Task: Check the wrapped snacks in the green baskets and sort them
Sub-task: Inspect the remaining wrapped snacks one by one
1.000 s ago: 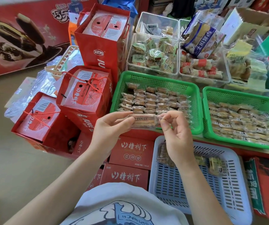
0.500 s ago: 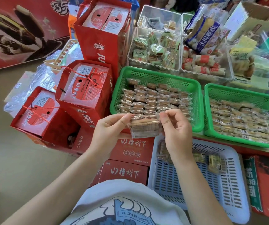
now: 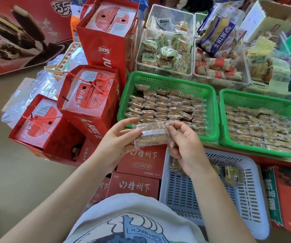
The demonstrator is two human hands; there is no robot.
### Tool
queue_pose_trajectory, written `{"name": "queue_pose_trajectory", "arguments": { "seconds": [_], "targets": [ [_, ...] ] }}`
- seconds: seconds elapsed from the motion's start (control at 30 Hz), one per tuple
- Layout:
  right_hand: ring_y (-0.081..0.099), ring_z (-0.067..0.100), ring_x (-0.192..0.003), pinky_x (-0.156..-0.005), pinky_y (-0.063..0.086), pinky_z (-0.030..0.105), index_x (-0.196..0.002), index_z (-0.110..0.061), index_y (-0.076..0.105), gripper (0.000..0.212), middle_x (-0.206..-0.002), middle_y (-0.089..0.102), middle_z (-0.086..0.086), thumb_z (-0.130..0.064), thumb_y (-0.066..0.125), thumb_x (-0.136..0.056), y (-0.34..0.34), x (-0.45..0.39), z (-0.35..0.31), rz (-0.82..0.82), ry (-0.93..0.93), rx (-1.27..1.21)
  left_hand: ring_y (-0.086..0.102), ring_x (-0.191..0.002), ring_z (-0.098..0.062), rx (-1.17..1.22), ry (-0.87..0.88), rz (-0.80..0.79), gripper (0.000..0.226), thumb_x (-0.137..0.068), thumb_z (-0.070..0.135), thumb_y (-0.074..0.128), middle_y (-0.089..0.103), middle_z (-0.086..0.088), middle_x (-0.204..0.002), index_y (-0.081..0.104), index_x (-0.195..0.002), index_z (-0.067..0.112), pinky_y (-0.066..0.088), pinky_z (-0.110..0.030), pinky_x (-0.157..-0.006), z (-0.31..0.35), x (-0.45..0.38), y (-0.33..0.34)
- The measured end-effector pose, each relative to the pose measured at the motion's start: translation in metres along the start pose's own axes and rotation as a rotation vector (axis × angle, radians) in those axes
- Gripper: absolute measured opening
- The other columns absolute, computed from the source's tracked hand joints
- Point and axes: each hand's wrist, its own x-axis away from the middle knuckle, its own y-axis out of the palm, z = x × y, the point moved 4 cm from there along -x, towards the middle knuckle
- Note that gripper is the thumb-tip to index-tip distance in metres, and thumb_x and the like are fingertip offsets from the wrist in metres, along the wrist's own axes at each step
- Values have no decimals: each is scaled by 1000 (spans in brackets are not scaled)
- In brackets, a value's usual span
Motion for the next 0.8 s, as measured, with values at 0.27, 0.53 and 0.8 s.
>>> {"name": "queue_pose_trajectory", "arguments": {
  "seconds": [0.27,0.53,0.8],
  "targets": [
    [46,15,-59,-50,39,23,-91,-16,56,16,-75,54,6,-9,48,-104,-5,-3,1,148,-75,81,68,-96,-29,111,-84,48,25,-74,17,76,71,-25,-111,66,-96,9,62,-30,-71,-3,-2,2],
    [54,11,-73,-49,41,17,-92,-19,55,16,-91,60,4,-13,47,-105,-5,-10,10,233,43,145,73,-96,-35,-48,-107,-43,15,-83,21,71,74,-19,-97,72,-80,7,58,-39,-90,2,-1,7],
    [61,27,-123,-95,56,41,-134,-21,54,53,-138,57,12,-47,66,-90,-7,-16,16,-85,42,-85,66,-63,-10,177,-265,-11,16,-79,20,69,71,-6,-78,73,-91,9,55,-17,-59,0,-1,10]
  ]
}}
